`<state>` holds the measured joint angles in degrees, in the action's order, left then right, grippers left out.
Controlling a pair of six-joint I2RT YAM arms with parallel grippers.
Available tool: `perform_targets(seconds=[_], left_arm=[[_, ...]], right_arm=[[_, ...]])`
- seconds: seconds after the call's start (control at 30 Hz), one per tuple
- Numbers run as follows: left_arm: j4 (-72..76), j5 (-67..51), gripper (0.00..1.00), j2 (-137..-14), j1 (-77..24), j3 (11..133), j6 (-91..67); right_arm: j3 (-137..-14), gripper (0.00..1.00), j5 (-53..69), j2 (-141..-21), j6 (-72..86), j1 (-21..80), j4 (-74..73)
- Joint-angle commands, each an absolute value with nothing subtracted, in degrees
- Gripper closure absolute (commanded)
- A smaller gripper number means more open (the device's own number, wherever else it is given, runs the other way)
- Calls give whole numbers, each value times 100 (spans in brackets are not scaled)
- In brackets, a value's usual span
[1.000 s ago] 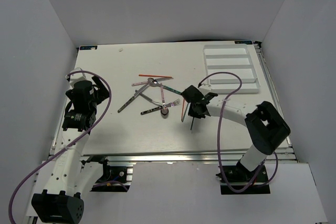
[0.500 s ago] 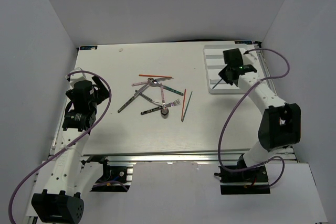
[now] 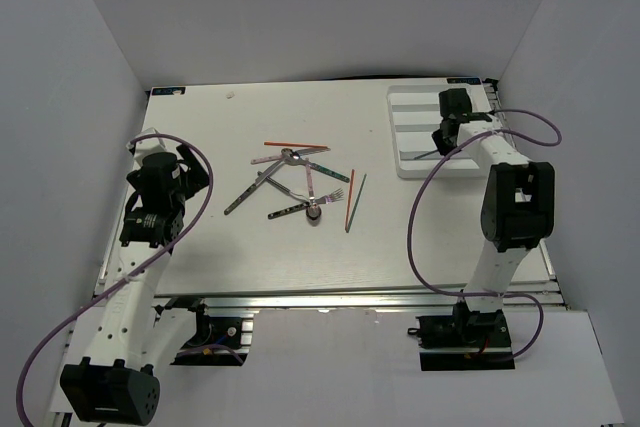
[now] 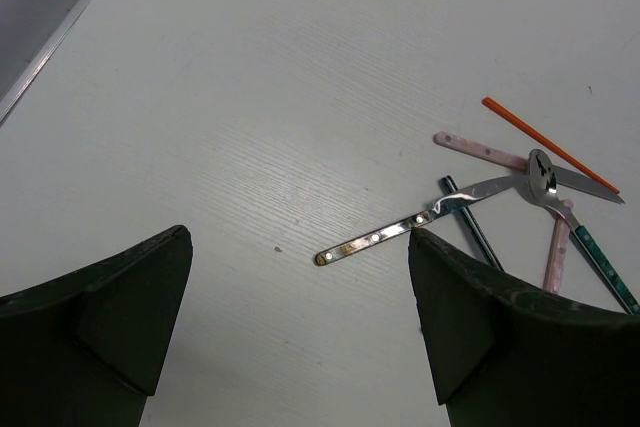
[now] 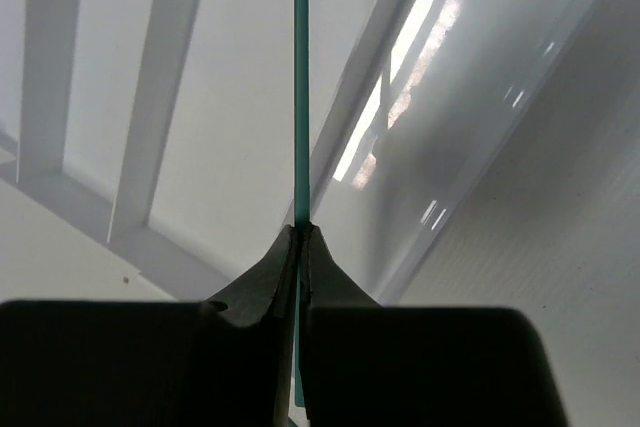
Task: Sort the eating utensils into containers
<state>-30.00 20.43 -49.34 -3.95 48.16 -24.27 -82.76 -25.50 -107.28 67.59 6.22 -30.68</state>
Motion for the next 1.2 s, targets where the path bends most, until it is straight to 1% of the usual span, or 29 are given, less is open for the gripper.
perform_targets(seconds=[0.0,0.37,0.4,0.47,0.5,0.53,0.57,0.6,0.67,0.83,0.87,0.9,0.93,1.03,1.13,1.17], left_arm=[[-2988,1951,2,-4957,-422,4781,-2426],[-2979,1925,2,-4992,-422,4772,-2417],[-2997,1942,2,-4992,-422,4772,-2426],[-2997,1977,2,-4975,-422,4790,-2426],[-2988,1995,2,-4949,-413,4773,-2426],[-2988,1995,2,-4931,-422,4772,-2426],[-2980,1995,2,-4931,-413,4772,-2426],[-2988,1995,2,-4939,-422,4764,-2426],[-2997,1995,2,-4966,-422,4781,-2426],[-2988,2021,2,-4966,-422,4781,-2426],[-2988,2030,2,-4957,-413,4781,-2426],[-2997,2048,2,-4957,-422,4781,-2434],[-2997,2074,2,-4957,-413,4790,-2435],[-2997,2100,2,-4939,-413,4790,-2443],[-3006,2118,2,-4957,-422,4790,-2443],[-3006,2118,2,-4966,-422,4790,-2443]], right_arm=[[-8157,100,-2891,-10661,7373,615,-3086],[-7815,99,-2813,-10837,7471,466,-2778],[-7779,95,-2769,-10820,7445,448,-2690],[-7796,90,-2699,-10828,7418,439,-2654],[-7805,85,-2672,-10819,7409,439,-2663],[-7813,77,-2654,-10811,7400,439,-2620],[-7822,49,-2619,-10784,7357,439,-2602],[-7892,42,-2584,-10775,7330,439,-2610],[-8015,38,-2584,-10680,7156,457,-2680],[-7893,33,-2461,-10143,6531,571,-2031],[-7901,29,-2531,-9977,6330,728,-1882],[-7962,21,-2575,-9949,5763,834,-1872],[-8294,11,-2636,-9958,5478,974,-2003],[-9085,11,-3162,-10291,4618,1886,-2933],[-9071,11,-3453,-10327,4307,2459,-3295],[-8879,11,-3619,-10266,4350,2765,-3331]])
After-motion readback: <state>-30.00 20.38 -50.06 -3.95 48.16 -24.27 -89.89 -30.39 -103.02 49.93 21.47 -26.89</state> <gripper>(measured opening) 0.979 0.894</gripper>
